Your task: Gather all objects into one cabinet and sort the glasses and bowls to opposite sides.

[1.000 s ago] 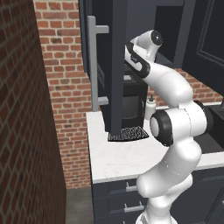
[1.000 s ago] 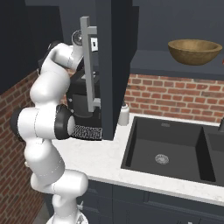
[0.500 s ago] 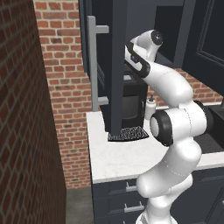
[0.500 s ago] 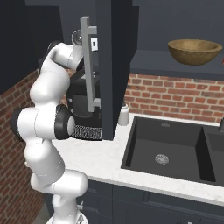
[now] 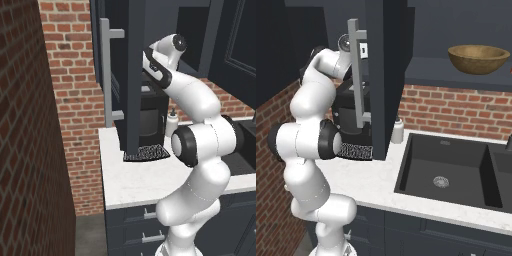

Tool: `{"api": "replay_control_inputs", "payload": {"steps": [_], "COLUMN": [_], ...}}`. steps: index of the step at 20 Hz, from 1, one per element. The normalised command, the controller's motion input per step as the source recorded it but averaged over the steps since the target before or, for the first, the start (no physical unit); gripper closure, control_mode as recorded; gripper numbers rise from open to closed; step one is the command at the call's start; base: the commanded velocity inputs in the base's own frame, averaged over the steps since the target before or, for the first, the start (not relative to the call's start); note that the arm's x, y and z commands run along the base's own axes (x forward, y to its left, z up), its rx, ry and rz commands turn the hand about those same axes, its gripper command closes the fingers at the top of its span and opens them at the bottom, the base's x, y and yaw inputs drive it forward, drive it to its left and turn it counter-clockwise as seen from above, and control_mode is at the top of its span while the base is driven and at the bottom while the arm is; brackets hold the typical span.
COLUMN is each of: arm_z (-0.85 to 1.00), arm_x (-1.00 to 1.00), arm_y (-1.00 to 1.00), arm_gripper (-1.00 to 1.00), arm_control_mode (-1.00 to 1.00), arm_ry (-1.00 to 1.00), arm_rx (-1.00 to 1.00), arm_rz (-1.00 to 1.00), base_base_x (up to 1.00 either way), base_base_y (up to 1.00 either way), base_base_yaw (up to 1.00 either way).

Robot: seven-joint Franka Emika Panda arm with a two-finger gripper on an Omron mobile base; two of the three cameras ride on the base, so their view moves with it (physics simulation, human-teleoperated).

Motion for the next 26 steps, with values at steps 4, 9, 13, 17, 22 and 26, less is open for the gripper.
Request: {"api": "replay_control_inputs", "payload": {"steps": [4,9,13,17,22,26], "arm_z": [0.0,0.0,0.0,0.0,0.0,0.12], "arm_x": [0.0,-0.06,-0.17,-0.15,-0.27,-0.56], "arm_y": [0.0,0.01,0.02,0.01,0.0,0.0], "arm_gripper": [1.0,1.0,1.0,1.0,1.0,1.0], "arm_control_mode": [-1.0,-1.0,-1.0,-1.0,-1.0,-1.0], "arm_ry": [0.0,0.0,0.0,0.0,0.0,0.0], "arm_rx": [0.01,0.0,0.02,0.05,0.09,0.13], "arm_rz": [0.0,0.0,-0.03,-0.04,-0.04,-0.04], "base_base_x": [0.0,0.0,0.0,0.0,0.0,0.0], "base_base_y": [0.0,0.0,0.0,0.0,0.0,0.0], "base_base_yaw": [0.0,0.0,0.0,0.0,0.0,0.0]}}
